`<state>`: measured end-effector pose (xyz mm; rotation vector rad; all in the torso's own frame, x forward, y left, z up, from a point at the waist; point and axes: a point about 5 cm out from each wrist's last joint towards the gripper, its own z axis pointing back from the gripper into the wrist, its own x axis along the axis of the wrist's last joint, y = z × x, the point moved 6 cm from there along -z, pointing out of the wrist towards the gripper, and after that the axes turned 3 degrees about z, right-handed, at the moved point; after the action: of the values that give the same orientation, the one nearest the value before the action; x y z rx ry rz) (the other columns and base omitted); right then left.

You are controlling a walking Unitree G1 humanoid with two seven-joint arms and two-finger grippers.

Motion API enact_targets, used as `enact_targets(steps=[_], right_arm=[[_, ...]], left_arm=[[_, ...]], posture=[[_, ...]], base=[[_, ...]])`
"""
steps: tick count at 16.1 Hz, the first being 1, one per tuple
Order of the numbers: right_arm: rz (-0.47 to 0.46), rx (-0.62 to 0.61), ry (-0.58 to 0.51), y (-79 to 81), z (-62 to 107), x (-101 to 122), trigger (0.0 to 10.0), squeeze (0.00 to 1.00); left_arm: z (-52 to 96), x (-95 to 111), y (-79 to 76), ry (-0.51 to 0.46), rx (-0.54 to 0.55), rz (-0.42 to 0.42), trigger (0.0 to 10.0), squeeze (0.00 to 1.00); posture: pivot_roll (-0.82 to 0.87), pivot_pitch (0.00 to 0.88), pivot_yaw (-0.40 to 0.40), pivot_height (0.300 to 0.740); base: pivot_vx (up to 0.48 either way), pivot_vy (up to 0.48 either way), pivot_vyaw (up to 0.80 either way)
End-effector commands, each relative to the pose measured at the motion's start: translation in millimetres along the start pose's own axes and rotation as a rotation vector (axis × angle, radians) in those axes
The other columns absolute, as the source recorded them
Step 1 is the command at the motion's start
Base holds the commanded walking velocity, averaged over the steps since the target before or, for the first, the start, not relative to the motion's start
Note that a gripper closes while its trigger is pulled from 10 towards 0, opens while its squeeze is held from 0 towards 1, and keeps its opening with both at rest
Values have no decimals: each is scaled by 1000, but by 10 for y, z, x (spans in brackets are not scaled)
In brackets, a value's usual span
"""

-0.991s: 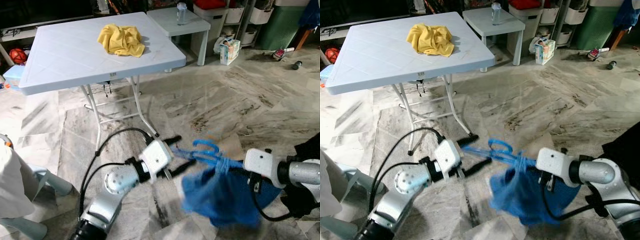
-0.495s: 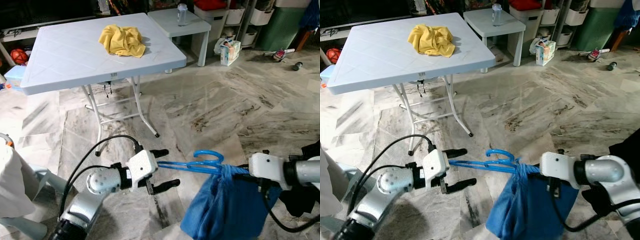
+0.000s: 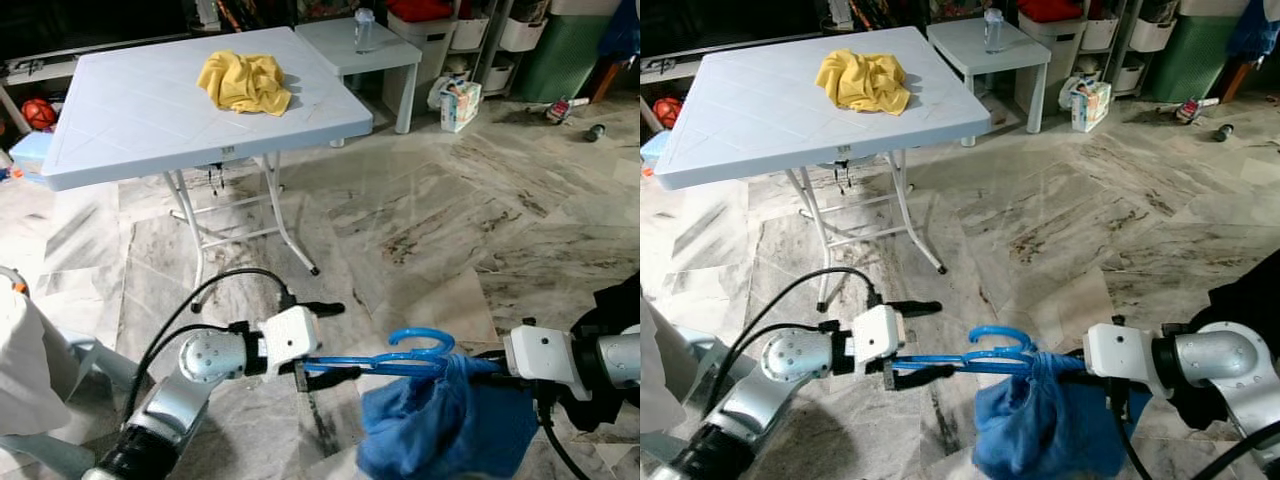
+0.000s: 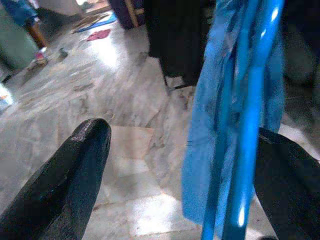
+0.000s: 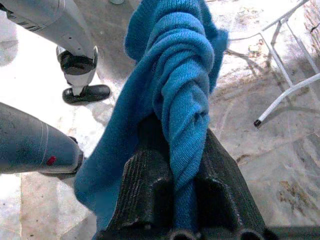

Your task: Hang hanger

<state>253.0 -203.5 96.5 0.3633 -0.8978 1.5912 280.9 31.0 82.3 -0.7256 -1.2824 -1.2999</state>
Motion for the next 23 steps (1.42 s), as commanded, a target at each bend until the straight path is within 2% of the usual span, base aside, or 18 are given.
enact_targets(steps=[1, 2, 5, 10, 14, 15, 16, 17, 18, 19, 23], right_arm=[[61, -8, -3, -64, 49, 76, 10000, 0], [63, -20, -13, -85, 26, 96, 10000, 0], [71, -35, -22, -102, -5, 122, 10000, 0], [99, -70, -24, -167, -32, 133, 10000, 0], [116, -96, -38, -225, -51, 175, 10000, 0], [127, -107, -38, -255, -40, 188, 10000, 0], [131, -117, -40, -277, -31, 194, 10000, 0], [135, -123, -37, -295, -23, 195, 10000, 0], [138, -127, -35, -310, -14, 193, 10000, 0], [142, -133, -33, -325, -10, 189, 10000, 0], [150, -144, -34, -355, -25, 193, 10000, 0]], left_arm=[[-33, 39, 2, -10, -32, 0, 3255, 0], [-77, 83, 9, -22, -56, 21, 0, 0], [-115, 125, -10, -42, -96, 41, 0, 0], [-97, 125, -95, -47, -161, 99, 0, 0], [-90, 85, -121, -23, -189, 105, 0, 0], [-86, 50, -125, -6, -194, 101, 1725, 0], [-84, 31, -123, 5, -195, 90, 2902, 0], [-81, 10, -114, 18, -196, 82, 10000, 0], [-75, -13, -95, 30, -199, 97, 10000, 0], [-69, -31, -86, 41, -211, 117, 10000, 1000], [-34, -79, -55, 78, -236, 118, 10000, 1000]], posture=[[-114, 41, 20, 740], [-115, 42, 20, 740], [-119, 41, 22, 740], [-116, 44, 23, 740], [-117, 45, 22, 740], [-119, 47, 23, 740], [-119, 47, 23, 740], [-119, 47, 23, 740], [-119, 47, 23, 740], [-123, 45, 20, 740], [-123, 44, 20, 740]], base=[[0, 0, 0], [0, 0, 0], [0, 0, 0], [0, 0, 0], [0, 0, 0], [0, 0, 0], [0, 0, 0], [0, 0, 0], [0, 0, 0], [0, 0, 0], [0, 0, 0]])
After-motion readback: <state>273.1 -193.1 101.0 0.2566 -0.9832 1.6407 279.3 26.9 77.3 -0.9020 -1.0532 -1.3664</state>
